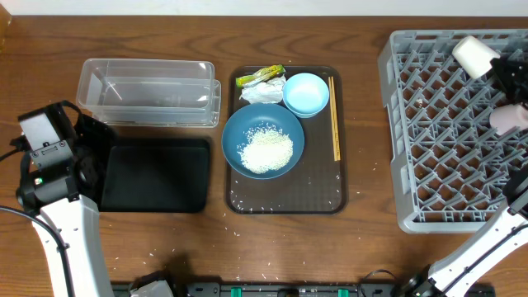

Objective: Sort waste into correct bins and load items into the dishwasher rack
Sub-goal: 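Carry the white cup to the rack and place it beside the pink cup, then move the right gripper to the light-blue saucer and grasp its rim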

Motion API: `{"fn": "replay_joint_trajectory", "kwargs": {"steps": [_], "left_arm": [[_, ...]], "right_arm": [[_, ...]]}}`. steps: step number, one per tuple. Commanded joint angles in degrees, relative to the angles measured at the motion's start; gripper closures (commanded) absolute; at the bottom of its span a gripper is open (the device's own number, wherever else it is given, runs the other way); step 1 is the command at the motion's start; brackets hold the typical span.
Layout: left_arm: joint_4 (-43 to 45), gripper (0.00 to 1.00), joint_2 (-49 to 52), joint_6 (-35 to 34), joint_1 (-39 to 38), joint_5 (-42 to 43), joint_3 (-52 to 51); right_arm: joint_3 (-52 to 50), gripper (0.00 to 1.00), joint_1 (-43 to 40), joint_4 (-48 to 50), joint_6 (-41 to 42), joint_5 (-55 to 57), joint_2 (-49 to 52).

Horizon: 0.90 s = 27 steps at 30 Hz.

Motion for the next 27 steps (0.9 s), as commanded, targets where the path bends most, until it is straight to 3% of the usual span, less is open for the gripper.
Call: {"fn": "replay_joint_trajectory", "kwargs": {"steps": [1,8,9,11,12,15,20,23,25,27], "left_arm": [[-0.2,0.08,-0.28,-0.31,0.24,-0.9,1.25],[-0.2,0.08,-0.28,-0.31,0.22,-0.9,1.25],[-0.2,0.08,-0.28,-0.31,0.22,-0.9,1.25],[-0.2,0.08,-0.28,-0.31,0.22,-0.9,1.25],[-0.2,0.08,-0.28,-0.31,0.22,-0.9,1.25],[-0.2,0.08,-0.28,-0.31,0.22,-0.9,1.25],[-0.2,0.08,-0.28,-0.31,0.22,-0.9,1.25],[-0.2,0.08,-0.28,-0.31,0.22,-0.9,1.25],[-0.2,0.08,-0.28,-0.31,0.22,-0.9,1.25],[-0.2,0.08,-0.28,-0.31,0.22,-0.9,1.25]], "right_arm": [[-0.09,0.84,-2.54,-4.46,-2.64,5.6,-4.26],[-0.09,0.7,-3.69,-14.03,-6.47,16.48,-15.54],[-0.09,0.62,-3.69,-14.51,-6.54,17.86,-17.49],[-0.09,0.35,-3.63,-14.84,-6.54,20.0,-20.94],[-0.09,0.32,-3.56,-14.91,-6.6,20.87,-22.36],[-0.09,0.31,-2.95,-15.93,-6.62,23.52,-26.56],[-0.09,0.41,-0.13,-21.88,-8.94,33.33,-31.15],[-0.09,0.42,3.13,-26.91,-12.74,39.74,-32.85],[-0.09,0.3,6.21,-30.32,-17.97,39.82,-33.57],[-0.09,0.01,9.6,-33.44,-22.88,37.0,-33.75]]}}
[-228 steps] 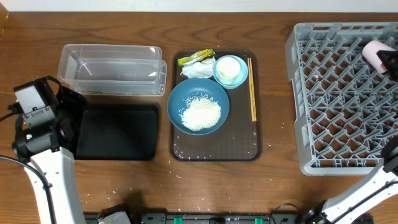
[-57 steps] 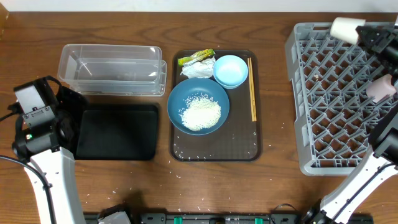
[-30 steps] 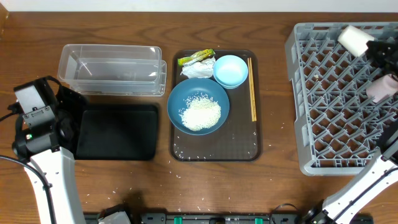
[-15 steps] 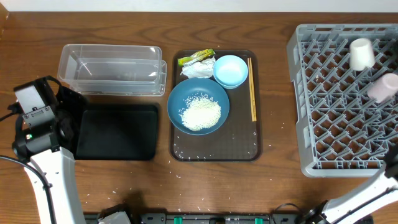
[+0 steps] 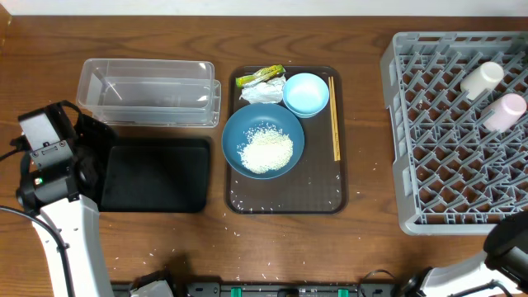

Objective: Sort waste into correct bins and load items into the dishwasher rack
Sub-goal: 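Move the right gripper to the light-blue saucer and grasp its rim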

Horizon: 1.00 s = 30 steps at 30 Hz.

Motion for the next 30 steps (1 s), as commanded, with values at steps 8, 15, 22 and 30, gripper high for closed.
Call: {"fn": "replay_joint_trajectory", "kwargs": {"steps": [8,15,22,30], "left_arm": [[-0.2,0.08,-0.28,-0.33,0.22,-0.87,1.25],[-0.2,0.08,-0.28,-0.33,0.22,-0.87,1.25],[-0.2,0.08,-0.28,-0.33,0.22,-0.9,1.25],[-0.2,0.08,-0.28,-0.33,0.22,-0.9,1.25]], "right_arm": [[-0.07,0.14,20.68,-11.85,-11.61,1.88,0.0],[-0.13,0.39,36.28,-11.96,-9.4,18.34,3.56],[-0.13,0.41,47.84,-11.45,2.23,35.39,9.68],[-0.13,0.46,55.54,-6.32,6.08,35.47,14.91]]}}
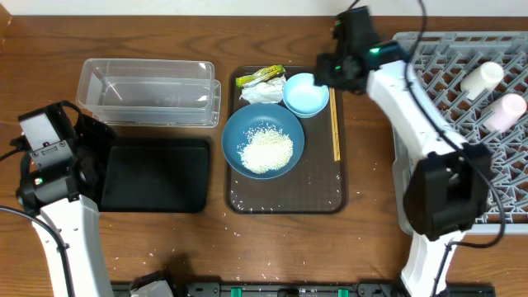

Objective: Sort waste into correct bins and load items into the dishwasher rack
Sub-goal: 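Move the right gripper to the light-blue saucer and grasp its rim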

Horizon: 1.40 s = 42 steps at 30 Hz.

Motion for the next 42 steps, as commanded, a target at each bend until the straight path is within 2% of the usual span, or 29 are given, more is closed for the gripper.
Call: {"fn": "replay_joint_trajectory", "kwargs": {"steps": [1,9,16,20,25,42], "left_arm": [[-0.2,0.08,-0.28,-0.33,0.22,-0.9,1.25],[-0.2,0.08,-0.28,-0.33,0.22,-0.9,1.25],[-0.2,0.08,-0.28,-0.33,0.22,-0.92,1.25],[-0.2,0.08,-0.28,-0.33,0.22,-0.9,1.25],[-0.2,0.08,-0.28,-0.33,0.22,-0.9,1.25],[-0.2,0.08,-0.28,-0.33,0.22,-0.9,1.25]], "right_arm": [[-0.09,0.46,2.36,0.5,4.52,2.29,1.36],[-0.09,0.46,6.6,2.86,5.66,2.38,4.26],[-0.09,0.45,8.87,4.66,5.66,8.35,6.67],[-0.15,0.51,9.55,4.7,5.62,8.28,7.13],[-0.28,0.51,10.34,5.42,0.28,8.61,8.96],[-0.28,0.51,10.19,0.61,-3.39,11.76,10.08]]}}
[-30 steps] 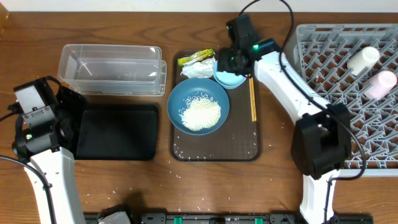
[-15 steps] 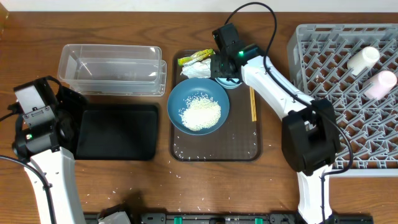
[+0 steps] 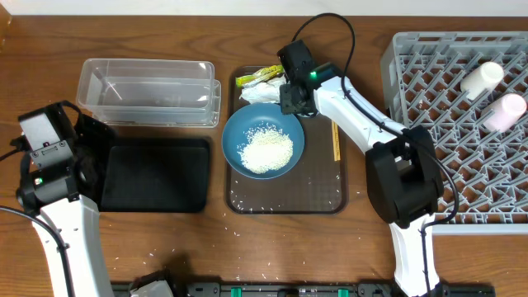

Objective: Sort waste into correct bins and load items into the dishwasher rack
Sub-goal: 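Move the right gripper to the light-blue saucer and grasp its rim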

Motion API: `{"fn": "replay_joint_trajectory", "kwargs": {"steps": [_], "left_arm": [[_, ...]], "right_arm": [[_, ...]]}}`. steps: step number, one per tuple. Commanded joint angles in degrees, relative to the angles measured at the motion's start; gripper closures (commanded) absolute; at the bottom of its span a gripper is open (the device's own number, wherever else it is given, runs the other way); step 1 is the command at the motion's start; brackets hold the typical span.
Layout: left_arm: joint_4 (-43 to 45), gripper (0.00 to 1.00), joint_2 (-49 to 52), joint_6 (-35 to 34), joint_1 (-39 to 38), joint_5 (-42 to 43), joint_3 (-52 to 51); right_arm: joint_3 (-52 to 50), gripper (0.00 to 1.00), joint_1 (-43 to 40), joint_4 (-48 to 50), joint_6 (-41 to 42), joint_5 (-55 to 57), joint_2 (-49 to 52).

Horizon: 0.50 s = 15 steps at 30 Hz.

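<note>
My right gripper [image 3: 289, 96] hangs over the back of the brown tray [image 3: 285, 202], between the crumpled white wrapper [image 3: 257, 93] and the small light blue bowl, which the arm mostly hides. Its jaws cannot be made out from above. A yellow wrapper [image 3: 261, 76] lies behind it. The large blue bowl [image 3: 264, 140] holds rice. Chopsticks [image 3: 335, 142] lie along the tray's right side. A white cup [image 3: 481, 78] and a pink cup [image 3: 505, 111] lie in the grey dishwasher rack [image 3: 445, 181]. My left arm [image 3: 49, 157] rests at the far left, its fingers unreadable.
A clear plastic bin [image 3: 148, 91] stands at the back left, with a black bin [image 3: 153, 173] in front of it. Grains of rice are scattered on the tray and on the wooden table near its front edge.
My right gripper has moved left, from the small bowl's right rim by the chopsticks to its left side near the white wrapper. The left arm has not moved.
First my right arm was over the rack's far corner with the white cup, the pink cup beside it. Then both cups lay in the rack and the arm was low at the right. It then appeared over the tray's back right, and now by the wrappers.
</note>
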Motion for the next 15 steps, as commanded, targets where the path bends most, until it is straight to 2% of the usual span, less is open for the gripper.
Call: {"fn": "replay_joint_trajectory", "kwargs": {"steps": [1,6,8,10,12,15], "left_arm": [[-0.2,0.08,-0.28,-0.33,0.22,-0.9,1.25],[-0.2,0.08,-0.28,-0.33,0.22,-0.92,1.25],[-0.2,0.08,-0.28,-0.33,0.22,-0.9,1.25],[-0.2,0.08,-0.28,-0.33,0.24,-0.9,1.25],[-0.2,0.08,-0.28,-0.33,0.22,-0.9,1.25],[-0.2,0.08,-0.28,-0.33,0.22,-0.9,1.25]], "right_arm": [[-0.22,0.51,0.2,-0.72,-1.05,1.79,0.28],[-0.15,0.53,0.22,-0.37,-1.05,1.73,0.26],[-0.15,0.58,0.22,-0.02,-1.07,1.75,0.26],[-0.15,0.68,0.24,0.31,-1.07,1.75,0.26],[-0.17,0.73,0.33,0.55,-1.14,1.77,0.28],[-0.2,0.74,0.33,1.2,-1.51,1.77,0.28]]}}
